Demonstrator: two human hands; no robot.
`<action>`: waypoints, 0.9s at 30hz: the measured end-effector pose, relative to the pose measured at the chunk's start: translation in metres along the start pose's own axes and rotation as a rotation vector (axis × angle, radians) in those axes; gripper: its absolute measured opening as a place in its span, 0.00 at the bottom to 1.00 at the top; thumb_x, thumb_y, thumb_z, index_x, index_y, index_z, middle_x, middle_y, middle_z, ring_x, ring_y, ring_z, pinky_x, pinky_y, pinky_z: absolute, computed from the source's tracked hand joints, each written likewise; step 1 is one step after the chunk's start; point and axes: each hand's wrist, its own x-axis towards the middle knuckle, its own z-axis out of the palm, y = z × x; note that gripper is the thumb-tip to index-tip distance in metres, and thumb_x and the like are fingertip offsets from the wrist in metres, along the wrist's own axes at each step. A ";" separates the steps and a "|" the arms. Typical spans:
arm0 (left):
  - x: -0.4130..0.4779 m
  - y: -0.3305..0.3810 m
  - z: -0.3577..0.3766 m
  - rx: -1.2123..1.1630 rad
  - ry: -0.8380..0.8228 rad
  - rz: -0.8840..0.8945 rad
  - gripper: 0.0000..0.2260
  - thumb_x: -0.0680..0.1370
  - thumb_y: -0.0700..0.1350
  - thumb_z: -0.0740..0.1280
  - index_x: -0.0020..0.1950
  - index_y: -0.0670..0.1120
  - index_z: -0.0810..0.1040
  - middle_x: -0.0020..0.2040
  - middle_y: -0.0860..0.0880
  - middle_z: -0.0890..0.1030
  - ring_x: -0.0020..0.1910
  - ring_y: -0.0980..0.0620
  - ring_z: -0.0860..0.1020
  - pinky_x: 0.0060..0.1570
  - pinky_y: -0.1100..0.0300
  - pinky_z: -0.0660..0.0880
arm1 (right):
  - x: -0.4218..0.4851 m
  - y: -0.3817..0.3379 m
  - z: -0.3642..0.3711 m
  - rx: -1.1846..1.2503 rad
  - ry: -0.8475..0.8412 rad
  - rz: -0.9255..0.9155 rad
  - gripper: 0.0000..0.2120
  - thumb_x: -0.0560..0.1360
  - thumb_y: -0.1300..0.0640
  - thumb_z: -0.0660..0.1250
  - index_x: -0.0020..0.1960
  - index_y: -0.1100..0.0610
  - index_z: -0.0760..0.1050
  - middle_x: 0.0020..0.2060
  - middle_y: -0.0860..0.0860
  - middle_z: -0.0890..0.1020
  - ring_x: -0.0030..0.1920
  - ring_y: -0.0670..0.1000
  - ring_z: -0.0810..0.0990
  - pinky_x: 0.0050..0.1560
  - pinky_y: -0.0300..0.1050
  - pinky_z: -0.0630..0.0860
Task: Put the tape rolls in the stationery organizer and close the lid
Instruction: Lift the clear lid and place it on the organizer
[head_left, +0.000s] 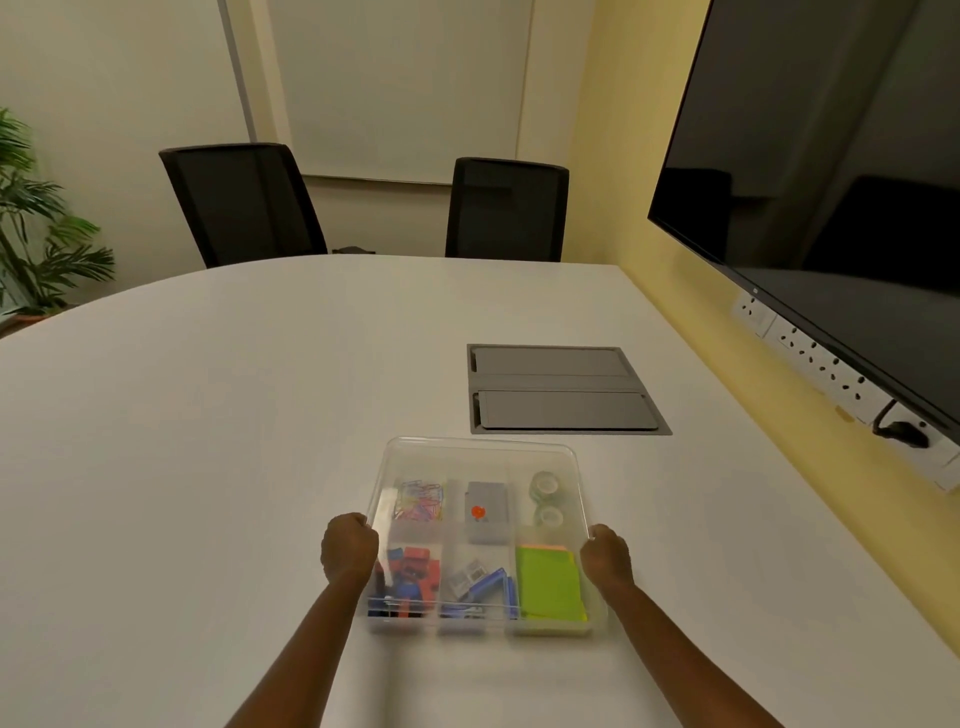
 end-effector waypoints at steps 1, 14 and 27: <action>-0.001 0.000 0.001 0.011 0.002 0.009 0.08 0.74 0.30 0.59 0.40 0.32 0.78 0.36 0.39 0.77 0.43 0.36 0.79 0.40 0.57 0.69 | 0.000 0.001 0.000 0.006 0.000 -0.010 0.17 0.77 0.70 0.52 0.62 0.66 0.71 0.62 0.65 0.74 0.63 0.63 0.73 0.61 0.53 0.72; -0.034 -0.032 0.009 0.265 0.072 0.157 0.13 0.80 0.43 0.51 0.56 0.38 0.71 0.52 0.36 0.77 0.49 0.36 0.78 0.49 0.46 0.75 | -0.027 0.044 0.004 0.200 0.039 -0.052 0.14 0.80 0.56 0.58 0.53 0.66 0.76 0.52 0.64 0.82 0.55 0.62 0.78 0.47 0.46 0.69; -0.038 -0.048 0.008 0.191 0.002 0.140 0.08 0.77 0.39 0.63 0.53 0.37 0.72 0.50 0.36 0.80 0.46 0.38 0.80 0.46 0.49 0.77 | -0.059 0.064 0.013 0.359 0.046 -0.154 0.09 0.81 0.58 0.58 0.43 0.60 0.69 0.34 0.55 0.73 0.37 0.55 0.72 0.43 0.55 0.76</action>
